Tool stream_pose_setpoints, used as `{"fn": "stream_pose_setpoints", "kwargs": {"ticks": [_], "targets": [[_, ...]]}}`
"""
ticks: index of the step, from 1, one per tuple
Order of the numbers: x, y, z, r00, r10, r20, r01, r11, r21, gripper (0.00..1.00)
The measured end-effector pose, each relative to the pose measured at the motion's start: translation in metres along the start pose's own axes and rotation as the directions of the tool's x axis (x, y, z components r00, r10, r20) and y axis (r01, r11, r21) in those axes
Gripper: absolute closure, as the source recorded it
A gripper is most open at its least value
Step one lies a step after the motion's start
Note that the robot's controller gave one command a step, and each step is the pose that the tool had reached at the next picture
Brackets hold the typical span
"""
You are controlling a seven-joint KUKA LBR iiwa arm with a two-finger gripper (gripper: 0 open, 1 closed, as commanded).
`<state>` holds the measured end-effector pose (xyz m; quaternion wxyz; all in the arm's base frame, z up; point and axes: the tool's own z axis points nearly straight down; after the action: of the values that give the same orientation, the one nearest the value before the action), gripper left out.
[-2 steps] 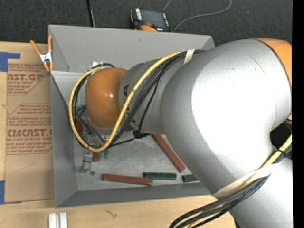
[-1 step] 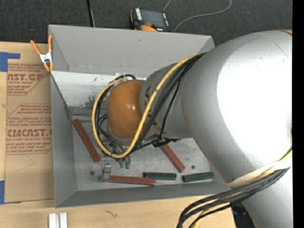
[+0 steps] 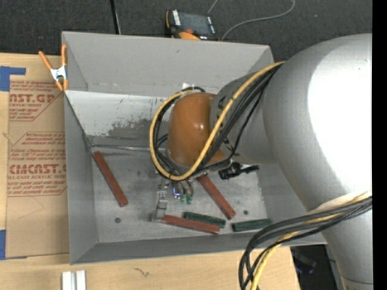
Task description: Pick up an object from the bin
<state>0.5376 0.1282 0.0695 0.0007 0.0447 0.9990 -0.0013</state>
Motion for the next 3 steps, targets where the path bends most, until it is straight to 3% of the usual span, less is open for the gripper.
{"fn": "stream_pose_setpoints", "kwargs": {"ticks": [1,2,3], "targets": [[0.048,-0.029,0.000,1.000,0.025,-0.001,-0.025,1.000,-0.002,0.00],[0.046,-0.087,-0.002,0.956,-0.294,0.015,0.294,0.956,-0.001,0.00],[-0.007,-0.139,0.000,0.941,-0.338,0.004,0.338,0.941,0.000,0.00]]}}
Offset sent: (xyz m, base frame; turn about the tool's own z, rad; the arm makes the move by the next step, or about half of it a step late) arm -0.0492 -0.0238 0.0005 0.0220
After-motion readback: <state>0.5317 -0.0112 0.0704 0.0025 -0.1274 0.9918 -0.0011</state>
